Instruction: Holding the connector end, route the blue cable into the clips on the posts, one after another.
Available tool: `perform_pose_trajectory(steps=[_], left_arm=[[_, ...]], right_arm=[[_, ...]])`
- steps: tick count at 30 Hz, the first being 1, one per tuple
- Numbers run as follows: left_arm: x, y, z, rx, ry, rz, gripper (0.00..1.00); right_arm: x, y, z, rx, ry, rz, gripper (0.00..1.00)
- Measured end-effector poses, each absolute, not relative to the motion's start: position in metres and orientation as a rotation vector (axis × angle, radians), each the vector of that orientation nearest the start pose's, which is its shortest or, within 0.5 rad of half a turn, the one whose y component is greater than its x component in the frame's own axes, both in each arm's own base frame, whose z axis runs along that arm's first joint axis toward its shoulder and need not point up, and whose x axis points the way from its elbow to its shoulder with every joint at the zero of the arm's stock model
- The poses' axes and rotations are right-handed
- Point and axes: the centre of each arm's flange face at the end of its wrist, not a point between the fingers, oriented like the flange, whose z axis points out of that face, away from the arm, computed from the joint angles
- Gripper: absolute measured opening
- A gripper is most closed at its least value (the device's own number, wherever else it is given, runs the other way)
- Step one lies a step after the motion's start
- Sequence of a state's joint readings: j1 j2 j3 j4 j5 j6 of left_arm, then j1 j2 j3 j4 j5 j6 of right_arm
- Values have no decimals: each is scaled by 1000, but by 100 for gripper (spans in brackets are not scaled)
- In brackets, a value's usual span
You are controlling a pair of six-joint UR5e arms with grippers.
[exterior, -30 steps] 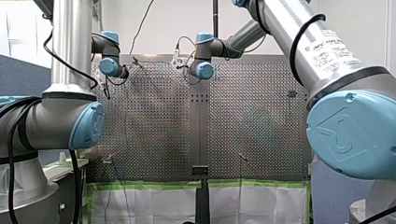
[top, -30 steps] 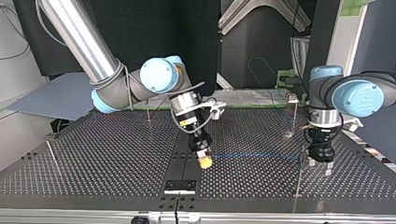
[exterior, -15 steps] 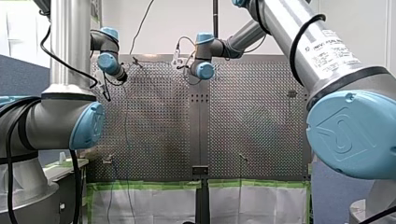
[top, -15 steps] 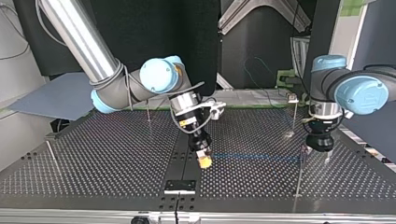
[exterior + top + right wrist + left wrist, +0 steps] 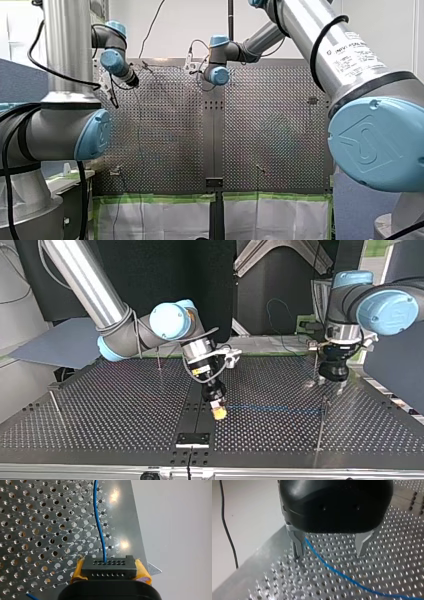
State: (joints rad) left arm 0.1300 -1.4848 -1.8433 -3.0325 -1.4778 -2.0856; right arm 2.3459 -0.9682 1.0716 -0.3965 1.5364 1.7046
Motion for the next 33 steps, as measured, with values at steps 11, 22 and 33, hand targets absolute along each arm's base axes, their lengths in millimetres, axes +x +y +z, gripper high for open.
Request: perform_pose_trajectory(steps=[11, 22, 33], left_arm=[[430, -93, 440, -413, 1531, -369, 100], [418, -94, 438, -384, 1602, -285, 100], [405, -98, 460, -250, 1560, -214, 100]], right_arm=[[626, -444, 405, 1471, -697, 2072, 0], [623, -448, 403, 1478, -706, 2062, 0], [621, -450, 402, 1478, -709, 2058, 0]])
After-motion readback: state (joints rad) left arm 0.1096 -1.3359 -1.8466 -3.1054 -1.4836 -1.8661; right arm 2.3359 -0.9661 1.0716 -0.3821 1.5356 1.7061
